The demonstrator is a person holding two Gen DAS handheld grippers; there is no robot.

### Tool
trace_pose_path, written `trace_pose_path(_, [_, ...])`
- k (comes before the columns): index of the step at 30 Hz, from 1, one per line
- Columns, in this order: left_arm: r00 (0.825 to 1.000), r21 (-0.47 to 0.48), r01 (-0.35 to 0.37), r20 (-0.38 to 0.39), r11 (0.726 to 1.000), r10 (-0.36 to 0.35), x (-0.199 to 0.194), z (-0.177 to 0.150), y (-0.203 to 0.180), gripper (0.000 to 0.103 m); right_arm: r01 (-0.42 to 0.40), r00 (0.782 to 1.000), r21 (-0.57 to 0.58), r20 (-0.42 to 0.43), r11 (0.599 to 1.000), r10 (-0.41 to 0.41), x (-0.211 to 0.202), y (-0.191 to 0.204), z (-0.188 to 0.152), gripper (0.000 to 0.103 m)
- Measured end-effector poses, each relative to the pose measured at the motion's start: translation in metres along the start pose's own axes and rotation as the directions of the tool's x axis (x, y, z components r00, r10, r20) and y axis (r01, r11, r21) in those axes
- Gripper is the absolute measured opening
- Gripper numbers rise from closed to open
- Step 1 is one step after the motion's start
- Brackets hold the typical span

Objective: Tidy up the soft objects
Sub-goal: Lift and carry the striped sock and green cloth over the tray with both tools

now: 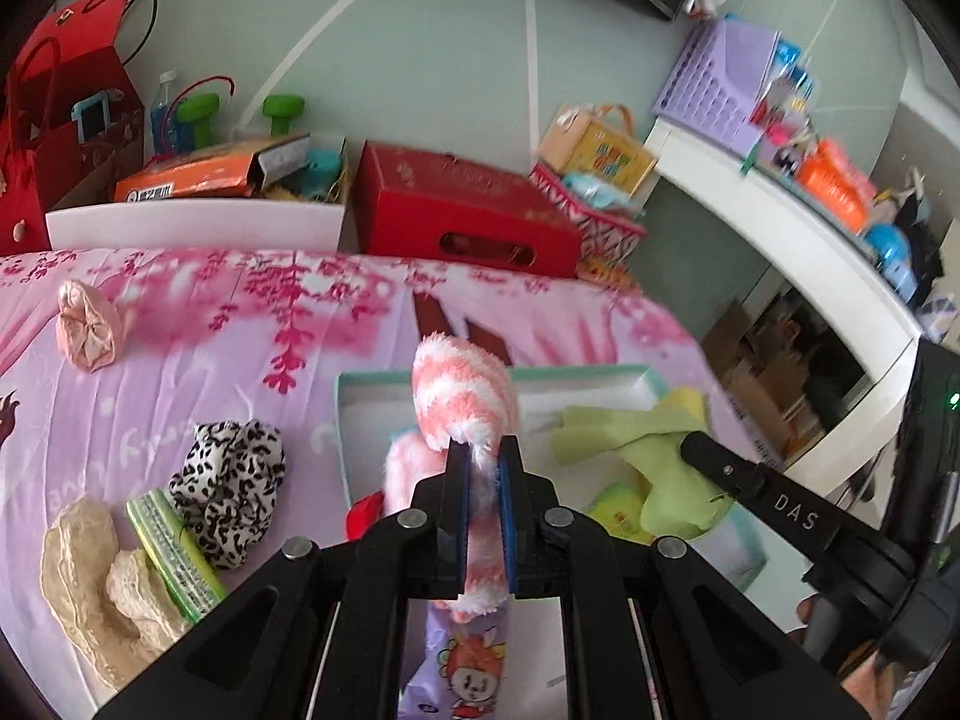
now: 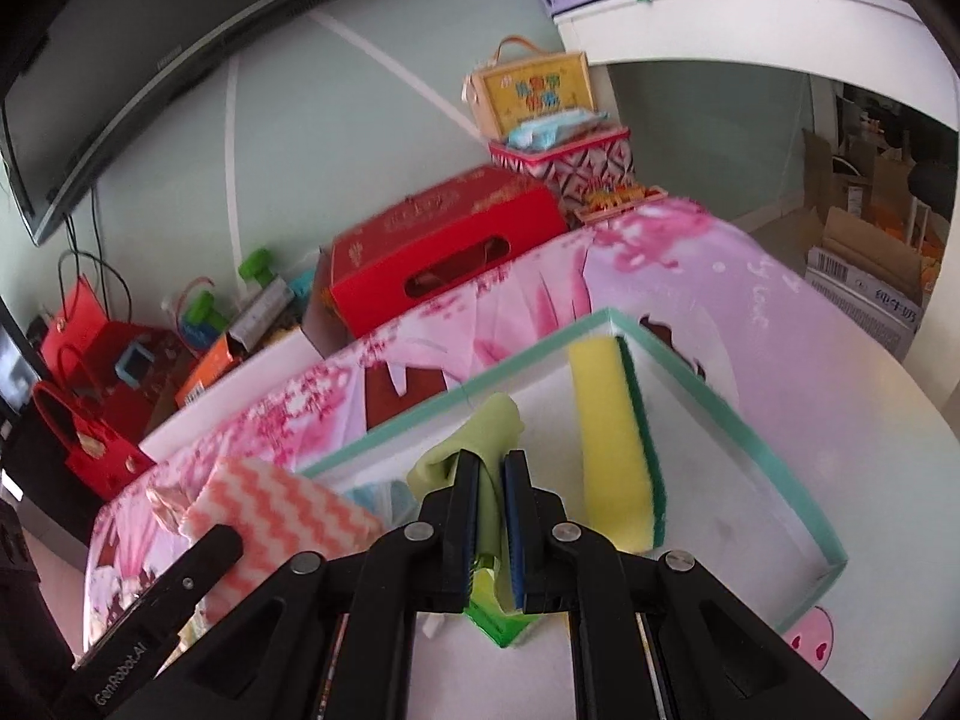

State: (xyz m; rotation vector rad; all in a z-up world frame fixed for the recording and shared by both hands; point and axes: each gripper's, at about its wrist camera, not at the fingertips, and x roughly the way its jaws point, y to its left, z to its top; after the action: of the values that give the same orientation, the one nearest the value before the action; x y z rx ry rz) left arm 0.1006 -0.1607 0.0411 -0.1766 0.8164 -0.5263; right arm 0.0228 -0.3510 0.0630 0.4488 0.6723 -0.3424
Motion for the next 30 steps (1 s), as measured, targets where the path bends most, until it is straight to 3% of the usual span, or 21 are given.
trace_pose_path(4, [0.996, 0.035, -0.066, -0.061, 0.997, 0.068, 0.015, -0.008, 0.001, 0.008, 0.024, 0.998, -0.008, -0.056, 1.000, -0.024, 0.013, 0.000, -0.006, 0.009])
trace_pose_path(8, [0.990, 0.030, -0.079, -0.110, 0.996, 0.082, 0.028, -0.014, 0.006, 0.008, 0.039, 0.993, 0.010, -0.116, 0.999, -0.038, 0.025, -0.005, -0.012, 0.009])
trace_pose_path(15, [0.987, 0.034, -0.091, -0.126, 0.995, 0.095, 0.033, -0.017, 0.006, 0.008, 0.062, 0.982, 0.016, -0.179, 0.998, -0.058, 0.038, -0.009, -0.019, 0.013])
trace_pose_path(25, [0.986, 0.043, -0.101, -0.127, 0.994, 0.106, 0.036, -0.017, 0.006, 0.009, 0.070, 0.979, 0.002, -0.194, 0.998, -0.068, 0.042, -0.006, -0.020, 0.013])
trace_pose_path(27, [0.986, 0.043, -0.099, -0.133, 0.994, 0.104, 0.034, -0.016, 0.005, 0.013, 0.072, 0.979, -0.005, -0.190, 0.997, -0.072, 0.040, -0.006, -0.019, 0.013])
trace_pose_path(30, [0.987, 0.034, -0.071, -0.145, 0.997, 0.075, 0.031, -0.015, 0.004, 0.028, 0.070, 0.981, -0.009, -0.182, 0.997, -0.071, 0.035, -0.004, -0.016, 0.013])
